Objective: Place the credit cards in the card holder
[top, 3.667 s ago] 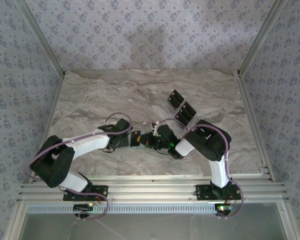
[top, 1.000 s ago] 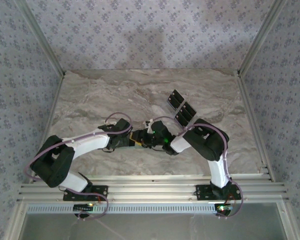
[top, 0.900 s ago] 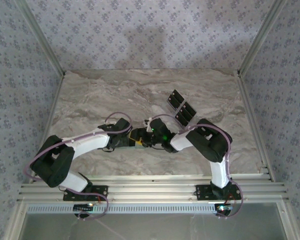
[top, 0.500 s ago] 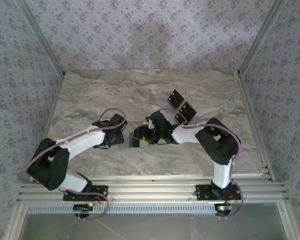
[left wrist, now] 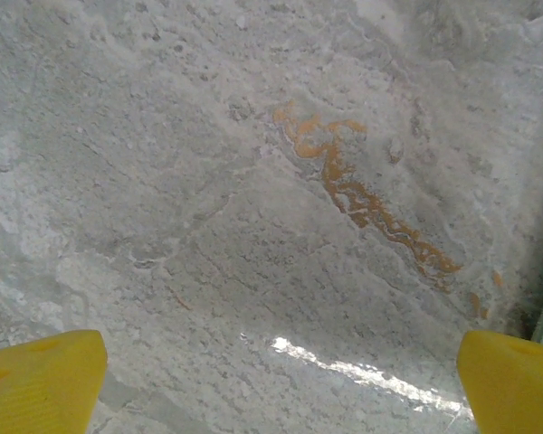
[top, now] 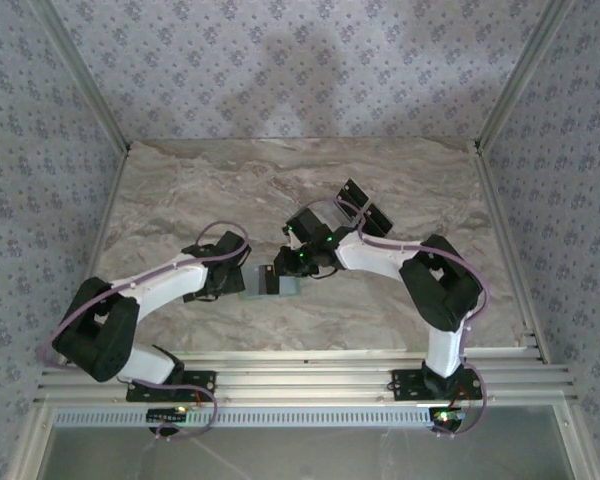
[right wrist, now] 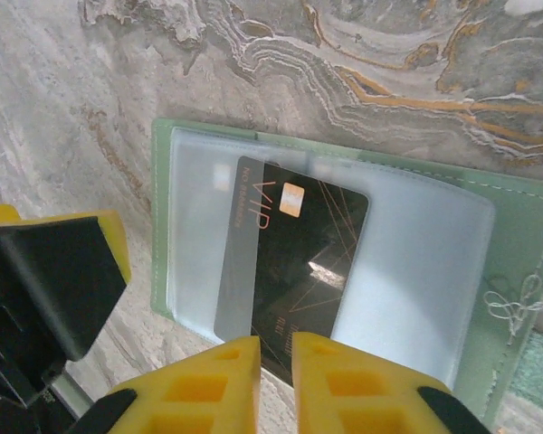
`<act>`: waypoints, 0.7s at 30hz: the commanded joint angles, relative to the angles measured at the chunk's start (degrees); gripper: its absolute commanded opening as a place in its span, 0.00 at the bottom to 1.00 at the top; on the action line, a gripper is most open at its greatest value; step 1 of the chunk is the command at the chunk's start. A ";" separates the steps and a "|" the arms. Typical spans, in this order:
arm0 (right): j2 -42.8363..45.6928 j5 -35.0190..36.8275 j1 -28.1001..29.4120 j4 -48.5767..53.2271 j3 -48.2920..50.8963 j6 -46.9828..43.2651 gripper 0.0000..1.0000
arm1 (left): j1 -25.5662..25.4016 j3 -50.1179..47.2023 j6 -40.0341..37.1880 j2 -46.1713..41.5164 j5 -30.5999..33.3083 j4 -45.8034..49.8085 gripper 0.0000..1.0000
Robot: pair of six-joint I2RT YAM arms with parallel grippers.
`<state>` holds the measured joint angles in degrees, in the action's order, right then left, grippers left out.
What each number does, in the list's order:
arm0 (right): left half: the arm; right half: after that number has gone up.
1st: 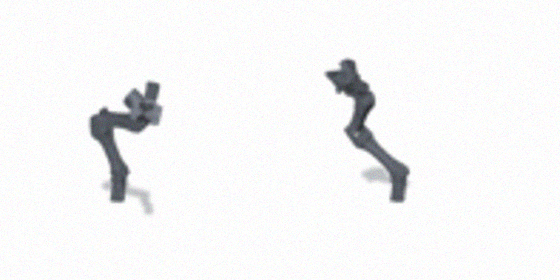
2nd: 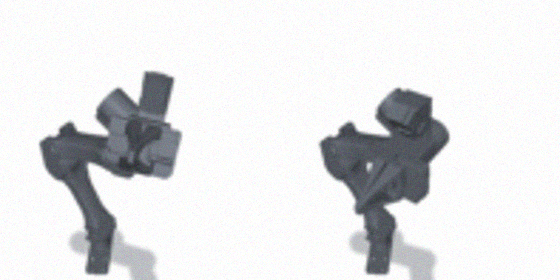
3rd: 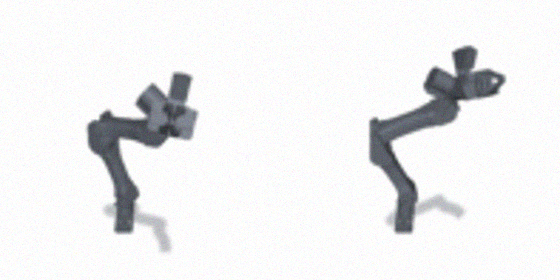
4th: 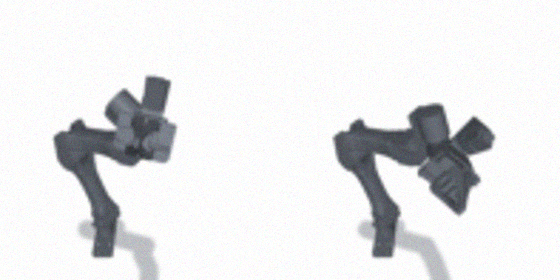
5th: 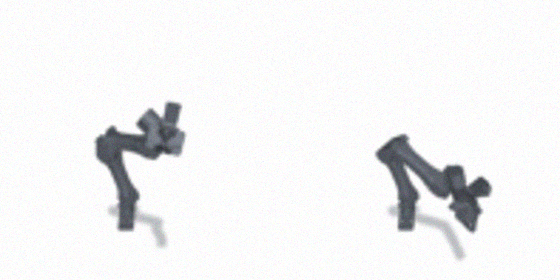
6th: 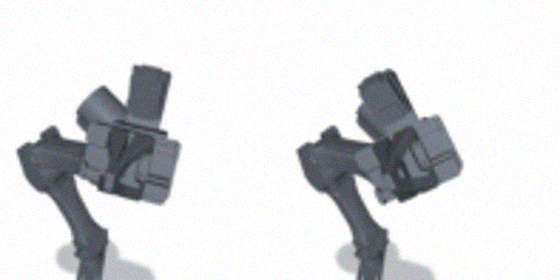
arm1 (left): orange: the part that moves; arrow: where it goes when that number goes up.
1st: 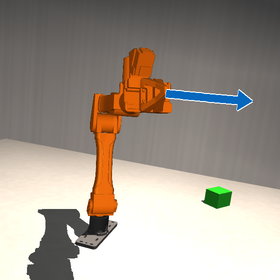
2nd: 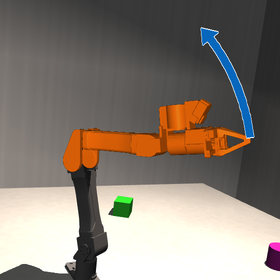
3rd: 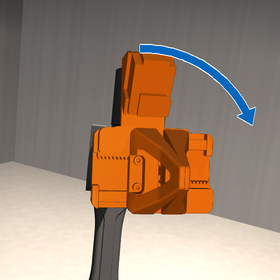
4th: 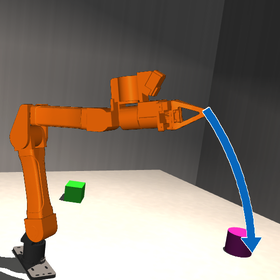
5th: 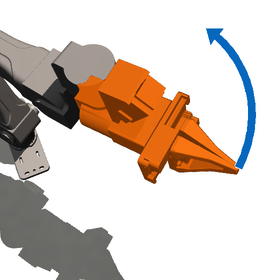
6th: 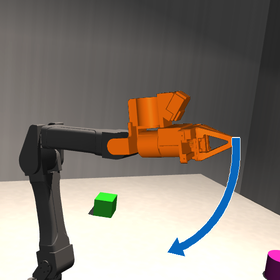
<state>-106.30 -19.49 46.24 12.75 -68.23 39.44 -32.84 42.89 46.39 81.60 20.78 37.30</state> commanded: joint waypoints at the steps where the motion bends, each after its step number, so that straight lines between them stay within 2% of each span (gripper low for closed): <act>1: -2.60 2.32 0.44 5.31 -2.32 -2.93 0.16 | 0.28 -0.70 0.22 0.70 -0.21 -0.87 1.00; 21: -10.80 0.52 1.23 6.58 -9.22 -4.92 0.14 | 0.32 -1.17 -0.20 5.08 -1.51 -4.28 1.00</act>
<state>-115.74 -18.37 46.81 17.43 -75.57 35.86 -32.84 42.17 46.39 84.62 20.14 34.24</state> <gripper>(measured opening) 0.137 0.997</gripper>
